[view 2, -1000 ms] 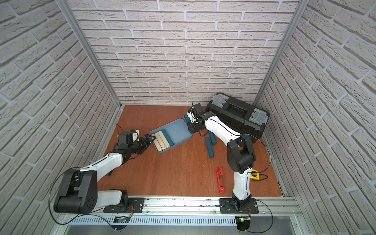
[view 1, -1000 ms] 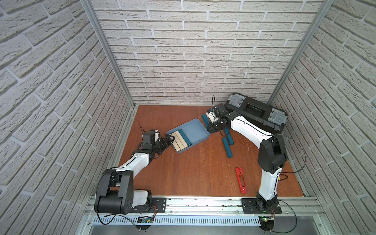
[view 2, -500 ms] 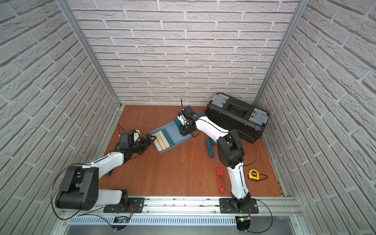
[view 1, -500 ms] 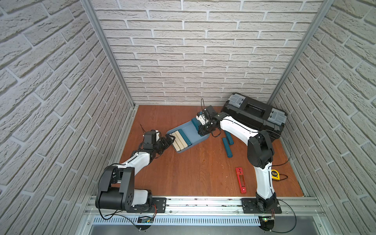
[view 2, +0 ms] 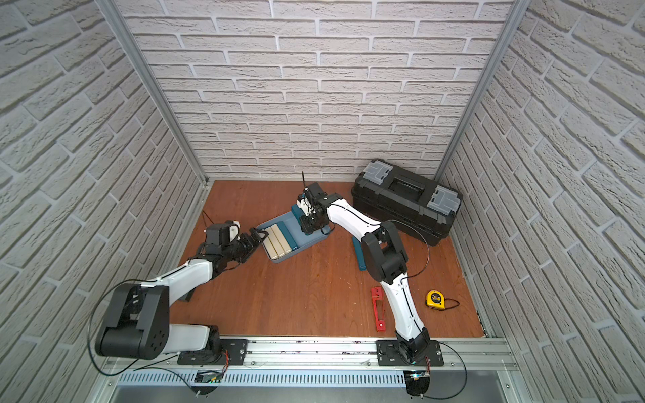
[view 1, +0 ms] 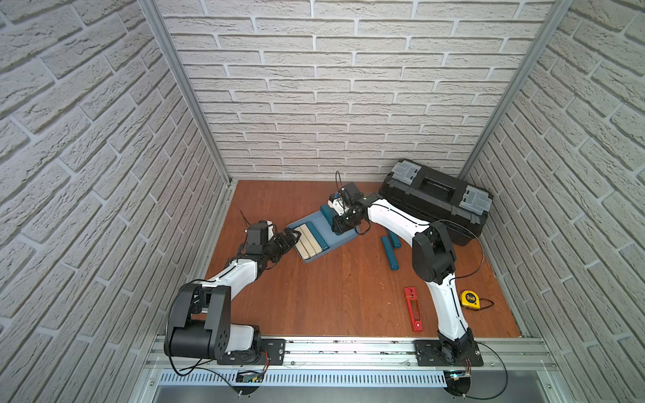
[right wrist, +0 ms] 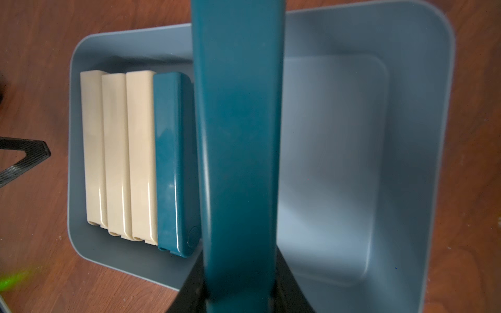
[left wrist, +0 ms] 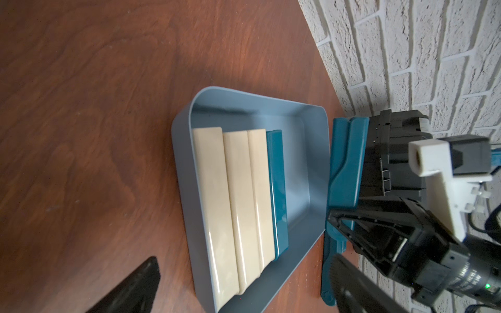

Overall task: Put the pruning pliers into the storage box
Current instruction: Place the pruning pliers in the storage box.

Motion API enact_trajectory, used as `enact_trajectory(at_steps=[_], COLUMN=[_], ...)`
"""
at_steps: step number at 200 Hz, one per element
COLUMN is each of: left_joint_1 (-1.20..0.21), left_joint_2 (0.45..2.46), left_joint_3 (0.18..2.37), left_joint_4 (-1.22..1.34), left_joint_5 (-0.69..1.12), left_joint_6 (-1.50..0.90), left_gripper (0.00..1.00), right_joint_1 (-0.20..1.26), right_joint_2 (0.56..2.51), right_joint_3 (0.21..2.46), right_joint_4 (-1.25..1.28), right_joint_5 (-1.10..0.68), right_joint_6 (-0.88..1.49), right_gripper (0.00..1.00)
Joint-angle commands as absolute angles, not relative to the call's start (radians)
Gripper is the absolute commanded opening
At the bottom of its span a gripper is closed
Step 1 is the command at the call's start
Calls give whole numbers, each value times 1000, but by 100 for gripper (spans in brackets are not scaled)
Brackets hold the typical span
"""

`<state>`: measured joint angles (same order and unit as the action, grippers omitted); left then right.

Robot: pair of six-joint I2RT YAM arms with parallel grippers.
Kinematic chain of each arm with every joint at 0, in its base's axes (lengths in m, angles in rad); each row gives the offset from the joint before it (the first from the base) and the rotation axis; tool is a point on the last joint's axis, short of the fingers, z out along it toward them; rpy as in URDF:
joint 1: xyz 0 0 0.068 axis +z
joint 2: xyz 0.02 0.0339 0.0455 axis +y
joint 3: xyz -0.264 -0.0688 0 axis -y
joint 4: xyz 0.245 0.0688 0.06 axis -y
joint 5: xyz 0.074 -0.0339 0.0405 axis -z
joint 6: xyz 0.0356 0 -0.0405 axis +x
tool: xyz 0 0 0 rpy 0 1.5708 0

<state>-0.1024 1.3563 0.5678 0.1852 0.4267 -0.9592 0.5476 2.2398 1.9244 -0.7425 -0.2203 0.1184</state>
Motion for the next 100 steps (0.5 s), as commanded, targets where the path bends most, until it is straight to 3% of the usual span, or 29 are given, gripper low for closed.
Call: enact_trajectory(at_steps=[1, 100], left_joint_1=[-107, -107], left_joint_2=[1362, 1370], left_joint_3=[569, 545], left_joint_4=[221, 243], left_joint_5=[423, 427], left_joint_6=[-952, -954], left_gripper=[98, 98], right_joint_1=[566, 599], right_joint_2=[2245, 2309], right_joint_3=[1952, 1977], right_joint_4=[-727, -707], right_joint_5=[-245, -259], right_joint_6=[111, 128], right_gripper=[22, 22])
